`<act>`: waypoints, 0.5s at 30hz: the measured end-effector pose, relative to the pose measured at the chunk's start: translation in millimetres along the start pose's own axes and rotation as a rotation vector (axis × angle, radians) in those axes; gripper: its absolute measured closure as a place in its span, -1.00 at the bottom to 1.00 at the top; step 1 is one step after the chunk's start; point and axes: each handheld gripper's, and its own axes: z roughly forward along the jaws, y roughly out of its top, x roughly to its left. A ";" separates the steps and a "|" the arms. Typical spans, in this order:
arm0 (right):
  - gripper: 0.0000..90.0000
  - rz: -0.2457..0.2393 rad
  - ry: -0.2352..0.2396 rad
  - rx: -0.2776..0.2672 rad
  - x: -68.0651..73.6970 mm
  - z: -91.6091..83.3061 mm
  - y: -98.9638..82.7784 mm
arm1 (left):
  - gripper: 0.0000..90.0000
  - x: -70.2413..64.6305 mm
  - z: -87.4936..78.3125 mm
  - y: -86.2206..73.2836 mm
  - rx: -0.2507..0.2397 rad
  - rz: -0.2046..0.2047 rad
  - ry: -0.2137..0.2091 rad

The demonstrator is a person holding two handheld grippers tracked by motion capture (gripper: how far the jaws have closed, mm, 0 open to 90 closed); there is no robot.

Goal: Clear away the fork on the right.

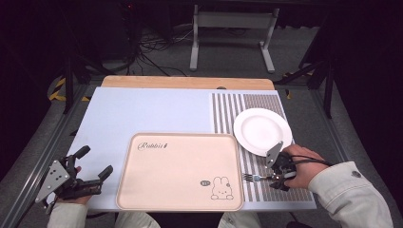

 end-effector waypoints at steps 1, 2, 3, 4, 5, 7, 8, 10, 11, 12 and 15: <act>-0.20 -0.005 0.001 0.010 -0.4 0.6 -0.3 | -0.98 -0.1 0.3 -0.1 -0.001 -0.001 0.000; -0.16 -0.007 0.004 0.020 -0.7 1.1 -0.7 | -0.98 -0.2 0.3 -0.1 -0.001 -0.001 -0.001; -0.11 -0.012 0.005 0.025 -1.0 1.6 -0.9 | -0.98 -0.3 0.4 -0.2 -0.001 -0.001 0.000; -0.06 -0.020 0.004 0.038 -1.4 2.0 -0.9 | -0.98 -0.3 0.4 -0.2 -0.001 -0.001 -0.001; 0.03 -0.029 0.011 0.055 -1.9 3.5 -1.2 | -0.98 -0.2 0.4 -0.2 -0.001 -0.001 -0.001; 0.08 -0.034 0.017 0.063 -2.1 4.4 -1.0 | -0.98 -0.1 0.3 -0.2 -0.001 -0.001 -0.001; 0.15 -0.048 0.013 0.071 -2.8 5.4 -0.7 | -0.98 -0.1 0.2 -0.1 -0.002 -0.002 -0.001; 0.28 -0.074 0.011 0.092 -3.5 6.9 1.0 | -0.98 -0.1 0.2 -0.2 -0.001 -0.002 -0.003; 0.28 -0.074 0.011 0.092 -3.5 6.9 1.0 | -0.98 -0.3 0.3 -0.1 -0.001 -0.002 -0.003; 0.34 -0.086 0.006 0.088 -3.8 7.3 1.5 | -0.98 -0.2 0.2 0.0 -0.001 0.001 -0.005; 0.50 -0.114 0.000 0.094 -3.7 7.3 2.5 | -0.98 0.0 0.0 0.1 -0.002 0.001 -0.006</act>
